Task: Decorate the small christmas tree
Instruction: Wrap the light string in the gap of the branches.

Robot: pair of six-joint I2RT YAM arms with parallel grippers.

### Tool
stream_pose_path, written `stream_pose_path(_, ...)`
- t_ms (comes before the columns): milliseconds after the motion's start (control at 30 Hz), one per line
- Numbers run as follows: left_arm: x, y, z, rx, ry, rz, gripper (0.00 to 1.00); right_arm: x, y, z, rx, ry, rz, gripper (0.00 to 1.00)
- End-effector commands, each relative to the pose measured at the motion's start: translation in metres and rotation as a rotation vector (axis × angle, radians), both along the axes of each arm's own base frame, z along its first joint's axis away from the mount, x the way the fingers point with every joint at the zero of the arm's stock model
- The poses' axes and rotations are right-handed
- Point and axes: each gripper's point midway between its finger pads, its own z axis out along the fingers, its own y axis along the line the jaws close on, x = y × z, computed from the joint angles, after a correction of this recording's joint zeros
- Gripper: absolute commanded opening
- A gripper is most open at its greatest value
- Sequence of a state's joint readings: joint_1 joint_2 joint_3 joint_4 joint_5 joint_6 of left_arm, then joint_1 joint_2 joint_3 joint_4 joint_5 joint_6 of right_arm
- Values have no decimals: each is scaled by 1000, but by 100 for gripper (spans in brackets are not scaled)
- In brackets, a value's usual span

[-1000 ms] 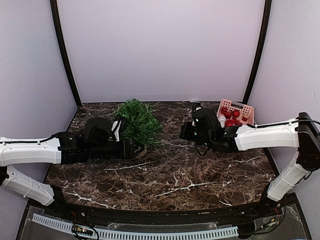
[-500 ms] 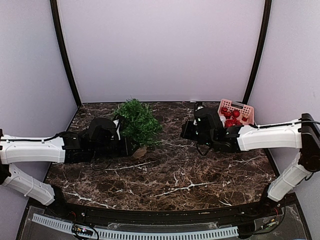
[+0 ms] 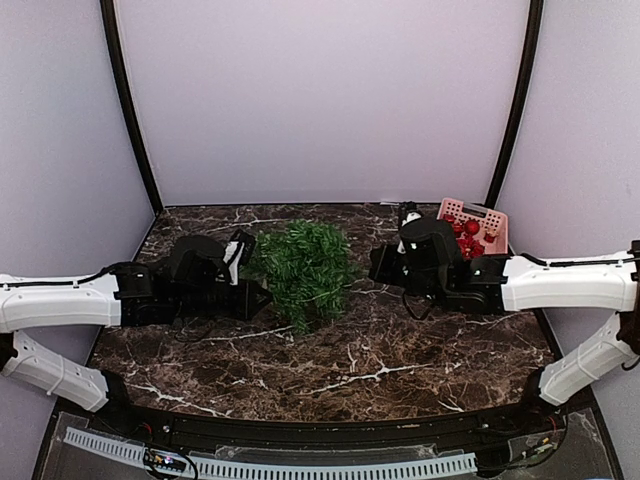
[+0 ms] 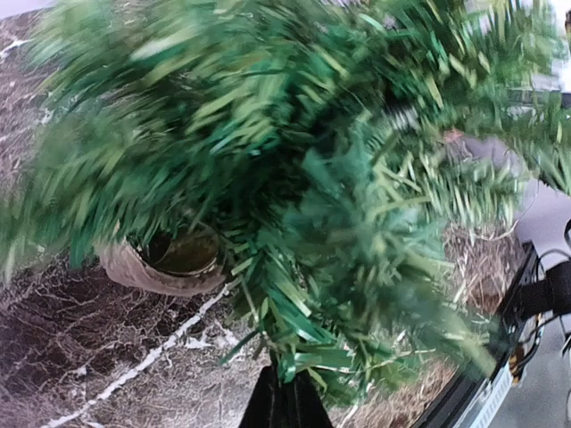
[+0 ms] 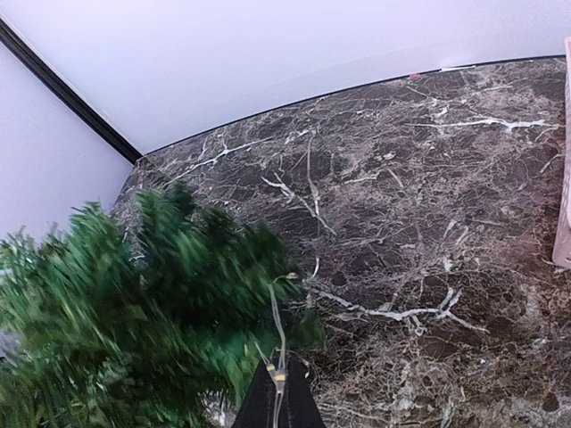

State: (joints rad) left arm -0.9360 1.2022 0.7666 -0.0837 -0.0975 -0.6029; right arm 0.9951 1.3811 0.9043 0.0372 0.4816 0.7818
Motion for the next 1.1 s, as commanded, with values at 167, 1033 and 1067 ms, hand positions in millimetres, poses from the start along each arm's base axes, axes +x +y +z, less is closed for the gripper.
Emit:
stream_pose_path(167,-19,5,16,-8,-45,-111,0,-18,-10,-4,7,24,-48,0)
stream_pose_path(1033,-15,30,6,-238,55,-10,0,-9,30,13,30,-20,18,0)
stream_pose_path(1067,-15,30,6,-237,55,-12,0,-9,31,14,33,-22,21,0)
